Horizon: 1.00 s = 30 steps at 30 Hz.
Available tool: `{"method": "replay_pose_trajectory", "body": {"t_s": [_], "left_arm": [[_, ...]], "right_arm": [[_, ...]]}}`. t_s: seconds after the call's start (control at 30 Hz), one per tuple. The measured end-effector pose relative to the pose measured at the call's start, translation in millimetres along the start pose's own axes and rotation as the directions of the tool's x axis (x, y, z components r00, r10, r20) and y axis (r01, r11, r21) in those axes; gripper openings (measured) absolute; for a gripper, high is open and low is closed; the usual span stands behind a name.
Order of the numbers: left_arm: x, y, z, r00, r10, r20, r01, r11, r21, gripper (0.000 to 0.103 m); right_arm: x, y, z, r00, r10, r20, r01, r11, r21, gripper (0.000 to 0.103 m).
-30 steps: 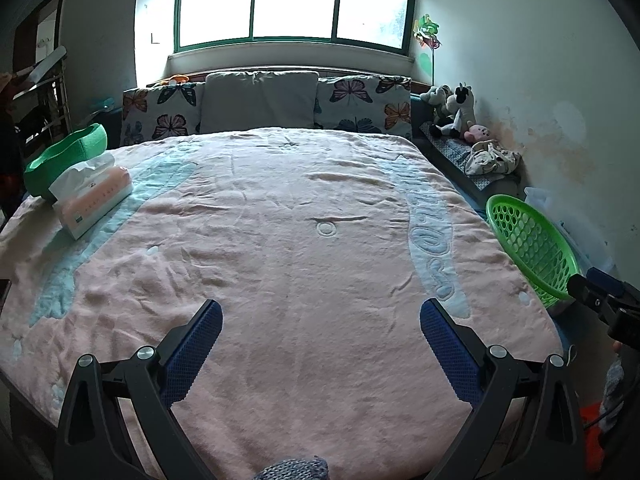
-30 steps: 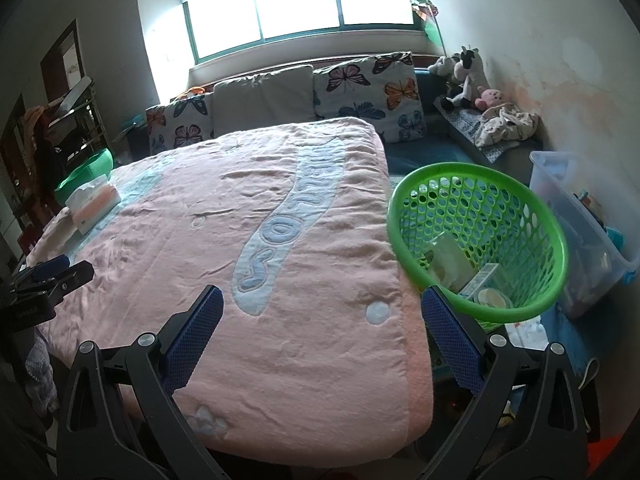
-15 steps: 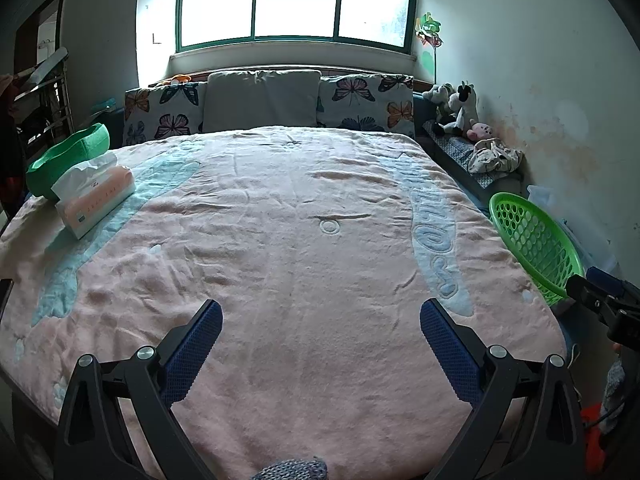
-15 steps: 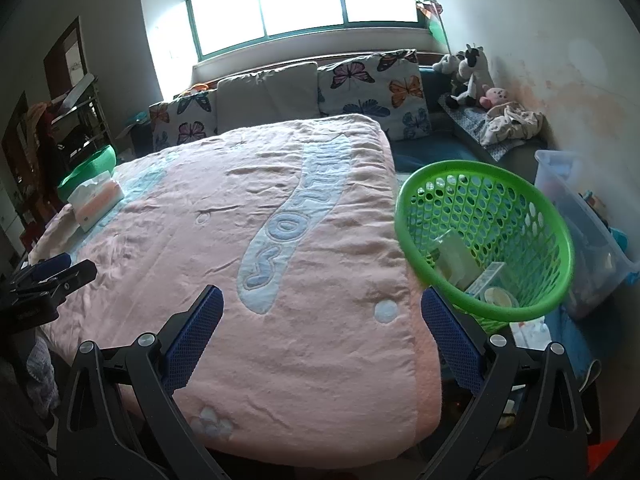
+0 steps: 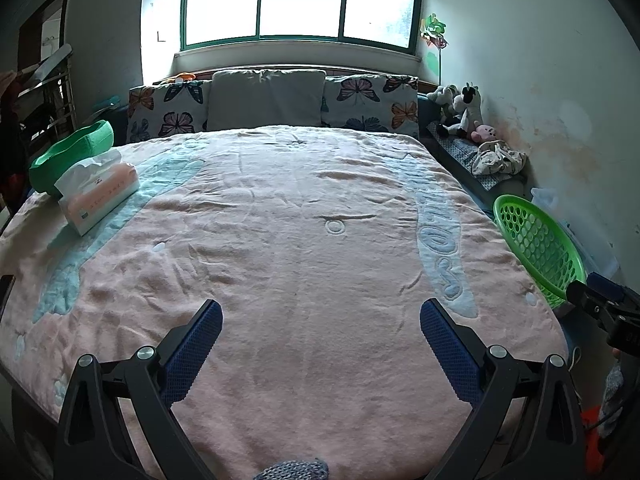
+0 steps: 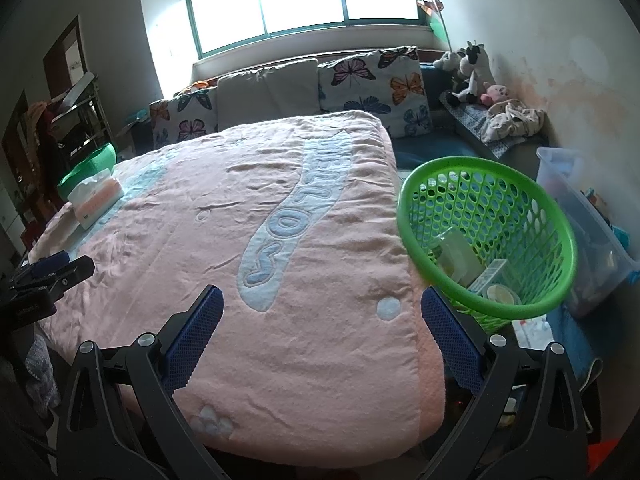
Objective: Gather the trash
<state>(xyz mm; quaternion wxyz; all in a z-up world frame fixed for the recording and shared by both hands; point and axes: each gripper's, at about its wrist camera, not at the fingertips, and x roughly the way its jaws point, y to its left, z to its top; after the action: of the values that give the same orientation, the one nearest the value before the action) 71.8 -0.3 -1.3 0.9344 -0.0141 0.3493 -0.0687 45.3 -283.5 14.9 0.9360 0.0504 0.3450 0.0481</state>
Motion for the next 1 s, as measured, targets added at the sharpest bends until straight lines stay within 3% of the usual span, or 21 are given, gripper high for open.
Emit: {"method": "replay_pose_trajectory", "body": {"t_s": [1.0], "left_arm": [[1.7,2.0,-0.7,1.0,0.004,-0.004,-0.004,1.0,-0.003,0.096]], "right_arm": [[1.3,-0.7,-0.7,1.0,0.004,-0.004,-0.004,1.0,-0.002,0.099]]}}
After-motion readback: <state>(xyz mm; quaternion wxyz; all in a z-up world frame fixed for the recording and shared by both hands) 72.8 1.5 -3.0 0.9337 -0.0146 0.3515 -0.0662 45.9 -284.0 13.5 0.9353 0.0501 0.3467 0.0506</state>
